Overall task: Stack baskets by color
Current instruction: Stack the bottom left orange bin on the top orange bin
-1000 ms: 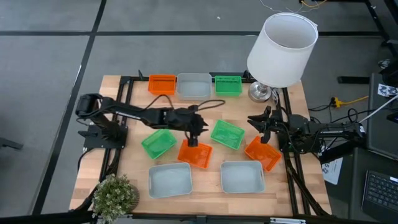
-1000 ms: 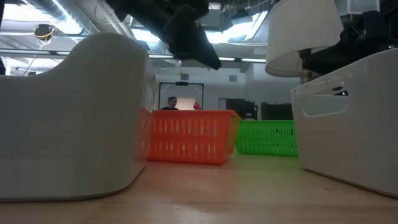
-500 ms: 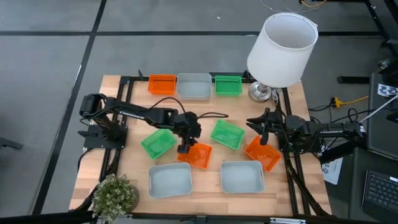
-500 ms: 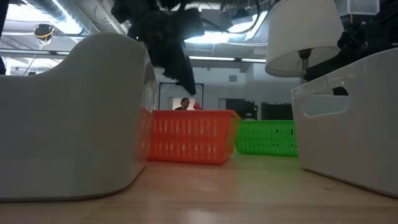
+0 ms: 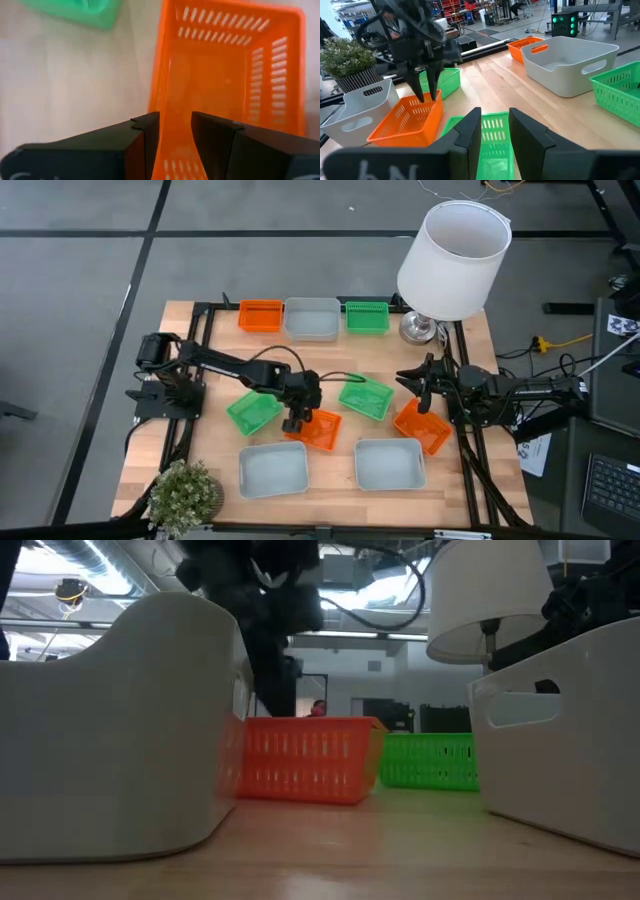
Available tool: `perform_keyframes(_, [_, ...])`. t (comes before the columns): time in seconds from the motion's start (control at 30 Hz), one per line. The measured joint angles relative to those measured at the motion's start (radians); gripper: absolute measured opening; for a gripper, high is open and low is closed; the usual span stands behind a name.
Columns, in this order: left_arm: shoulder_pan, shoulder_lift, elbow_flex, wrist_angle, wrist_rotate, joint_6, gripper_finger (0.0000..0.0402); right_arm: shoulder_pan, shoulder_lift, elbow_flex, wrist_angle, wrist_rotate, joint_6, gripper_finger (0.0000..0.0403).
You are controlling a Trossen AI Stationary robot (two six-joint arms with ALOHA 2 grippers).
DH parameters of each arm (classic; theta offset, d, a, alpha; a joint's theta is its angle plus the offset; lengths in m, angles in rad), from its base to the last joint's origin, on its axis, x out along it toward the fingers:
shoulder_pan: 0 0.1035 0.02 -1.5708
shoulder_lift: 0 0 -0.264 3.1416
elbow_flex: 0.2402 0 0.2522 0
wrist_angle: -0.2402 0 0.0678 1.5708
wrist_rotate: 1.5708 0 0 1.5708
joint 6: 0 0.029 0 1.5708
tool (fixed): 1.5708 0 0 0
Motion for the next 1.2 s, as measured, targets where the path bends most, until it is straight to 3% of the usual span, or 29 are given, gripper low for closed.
perform_keyframes(0.43, [-0.001, 0.111, 0.002, 0.033, -0.033, 0.017, 0.0106, 0.0, 0.022, 0.0, -0.003, -0.017, 0.001, 0.0099])
perform_keyframes(0.67, [-0.004, 0.054, 0.021, -0.004, -0.025, 0.045, 0.0106, 0.0, 0.028, 0.0, -0.002, -0.017, 0.001, 0.0099])
perform_keyframes(1.2, [0.015, -0.039, 0.079, -0.018, -0.201, 0.13, 0.0106, 0.002, 0.058, 0.0, -0.002, -0.025, 0.001, 0.0099])
